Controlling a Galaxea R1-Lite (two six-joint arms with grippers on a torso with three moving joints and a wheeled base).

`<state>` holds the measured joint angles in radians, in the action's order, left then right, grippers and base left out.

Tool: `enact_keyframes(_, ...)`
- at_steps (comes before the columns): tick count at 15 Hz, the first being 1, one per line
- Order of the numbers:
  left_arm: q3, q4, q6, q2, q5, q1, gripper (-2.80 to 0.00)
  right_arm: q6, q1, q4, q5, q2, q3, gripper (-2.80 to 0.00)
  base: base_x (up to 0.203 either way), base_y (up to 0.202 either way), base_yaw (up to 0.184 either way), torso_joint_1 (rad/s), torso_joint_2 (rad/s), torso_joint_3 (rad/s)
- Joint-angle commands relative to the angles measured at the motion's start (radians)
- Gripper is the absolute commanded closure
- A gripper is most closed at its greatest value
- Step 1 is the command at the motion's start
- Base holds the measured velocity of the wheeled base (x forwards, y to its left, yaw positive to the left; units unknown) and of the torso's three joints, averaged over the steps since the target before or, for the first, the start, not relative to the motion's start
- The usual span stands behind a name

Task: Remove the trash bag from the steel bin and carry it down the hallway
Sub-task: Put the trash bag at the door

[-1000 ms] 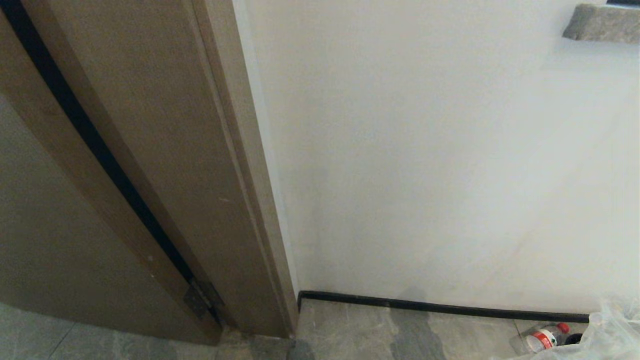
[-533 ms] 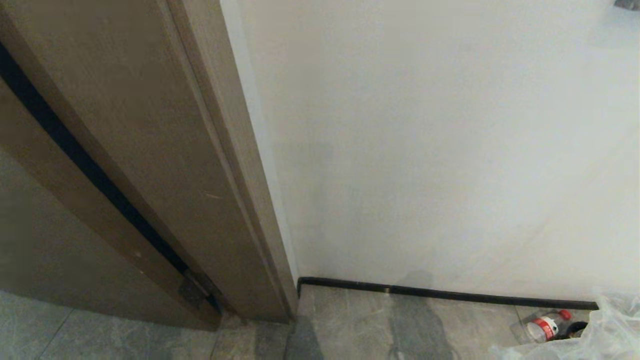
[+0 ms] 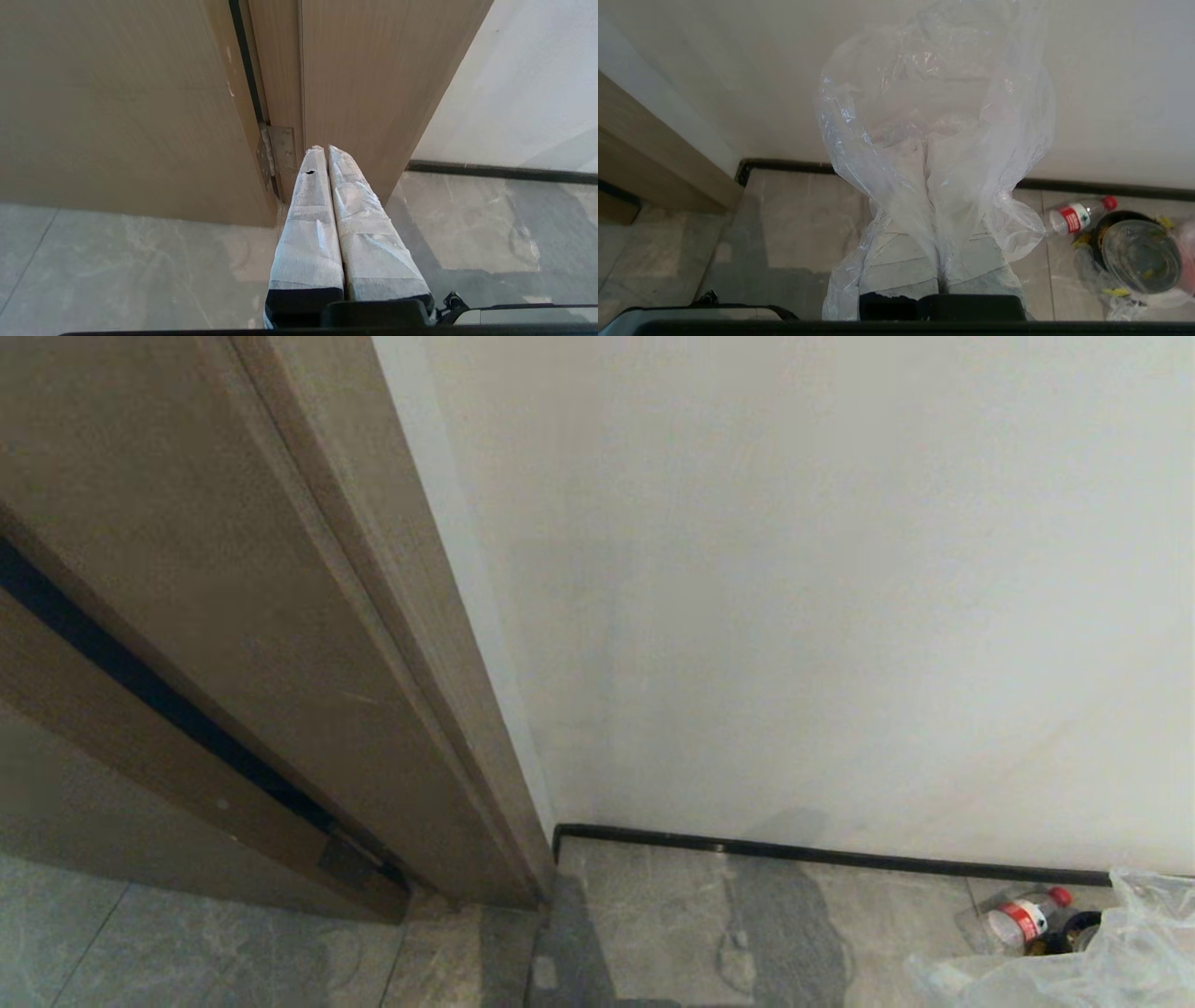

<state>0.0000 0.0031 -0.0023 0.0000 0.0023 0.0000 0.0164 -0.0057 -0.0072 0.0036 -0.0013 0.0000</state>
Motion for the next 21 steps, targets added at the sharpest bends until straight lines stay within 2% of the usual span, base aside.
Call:
enact_keyframes(1, 0.0, 0.0, 0.0, -0.001, 0.001, 0.0, 0.0, -0.001, 0.0, 0.0, 0.0, 0.0, 0.0, 0.0, 0.0, 0.0, 0.0, 0.002, 0.01, -0.199)
enact_keyframes(19, 0.0, 0.0, 0.001, 0.0, -0.001, 0.0, 0.0, 0.005, 0.0, 0.0, -0.001, 0.0, 0.002, 0.0, 0.0, 0.0, 0.0, 0.002, 0.0, -0.196)
enact_keyframes(21, 0.0, 0.0, 0.001, 0.0, 0.001, 0.0, 0.0, -0.019, 0.0, -0.005, 0.0, 0.0, 0.002, 0.0, 0.0, 0.0, 0.0, 0.0, 0.0, -0.074)
